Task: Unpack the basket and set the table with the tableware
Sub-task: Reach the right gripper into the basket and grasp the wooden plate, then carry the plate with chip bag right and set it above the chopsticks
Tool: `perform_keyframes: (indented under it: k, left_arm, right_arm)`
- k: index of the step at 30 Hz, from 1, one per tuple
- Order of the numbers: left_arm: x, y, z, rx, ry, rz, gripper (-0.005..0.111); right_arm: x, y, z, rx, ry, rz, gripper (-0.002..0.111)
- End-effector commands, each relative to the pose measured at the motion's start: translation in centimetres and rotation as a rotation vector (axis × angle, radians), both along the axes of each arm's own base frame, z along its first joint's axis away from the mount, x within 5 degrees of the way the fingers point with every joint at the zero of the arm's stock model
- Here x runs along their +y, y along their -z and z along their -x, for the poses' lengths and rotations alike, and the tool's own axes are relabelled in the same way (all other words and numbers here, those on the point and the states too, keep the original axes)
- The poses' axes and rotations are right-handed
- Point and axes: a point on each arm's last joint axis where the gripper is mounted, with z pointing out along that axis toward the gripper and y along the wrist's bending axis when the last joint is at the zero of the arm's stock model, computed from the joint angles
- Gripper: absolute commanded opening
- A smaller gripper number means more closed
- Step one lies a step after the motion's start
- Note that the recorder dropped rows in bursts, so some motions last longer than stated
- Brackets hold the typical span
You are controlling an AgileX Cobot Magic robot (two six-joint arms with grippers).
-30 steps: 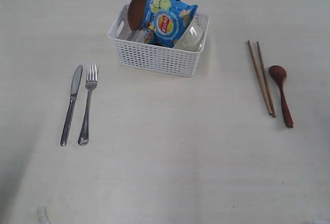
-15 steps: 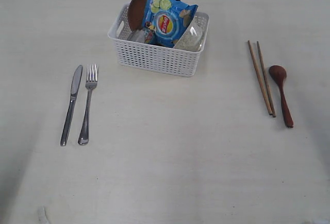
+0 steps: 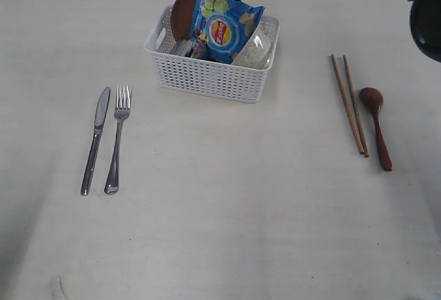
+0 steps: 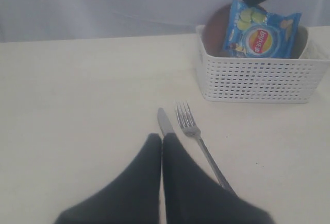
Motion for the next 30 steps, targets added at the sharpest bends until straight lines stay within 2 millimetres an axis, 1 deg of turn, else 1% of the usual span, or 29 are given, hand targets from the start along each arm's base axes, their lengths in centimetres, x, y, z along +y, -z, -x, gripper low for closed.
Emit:
perform_keyframes:
  k: [1, 2, 3, 5, 8, 9, 16, 25, 27, 30]
  left_arm:
    - [0.0, 0.1, 0.0, -0.002, 0.005, -0.003, 0.0]
    - [0.0, 0.1, 0.0, -0.002, 0.005, -0.003, 0.0]
    - [0.0, 0.1, 0.0, -0.002, 0.005, -0.003, 0.0]
    - [0.0, 0.1, 0.0, -0.002, 0.005, -0.003, 0.0]
    - [0.0, 0.1, 0.0, -0.002, 0.005, -0.003, 0.0]
    - [0.0, 0.1, 0.0, -0.002, 0.005, -0.003, 0.0]
    - [0.0, 0.1, 0.0, -0.002, 0.005, -0.003, 0.0]
    - [0.0, 0.1, 0.0, -0.002, 0.005, -0.003, 0.0]
    - [0.0, 0.1, 0.0, -0.002, 0.005, -0.003, 0.0]
    - [0.0, 0.1, 0.0, -0.002, 0.005, -0.003, 0.0]
  right_arm:
    - [-0.1, 1.2, -0.4, 0.015, -0.005, 0.005, 0.059]
    - [-0.1, 1.4, -0.4, 0.011, -0.01, 0.008, 0.056]
    - [-0.1, 1.5, -0.5, 0.004, -0.008, 0.008, 0.051]
    - [-0.1, 1.5, -0.7, -0.013, 0.003, 0.005, 0.037]
    - [-0.2, 1.2, -0.9, -0.062, -0.006, 0.011, 0.007]
    - [-0.2, 1.1, -0.9, -0.076, -0.013, 0.015, -0.001]
    - [-0.3, -0.6, -0.8, -0.112, -0.008, 0.003, 0.0]
    - [-0.5, -5.0, 0.2, -0.184, -0.007, -0.034, 0.0]
    - [-0.9, -6.0, 0.4, -0.196, 0.001, -0.041, 0.0]
    - [-2.1, -7.9, 0.6, -0.2, 0.043, -0.073, 0.0]
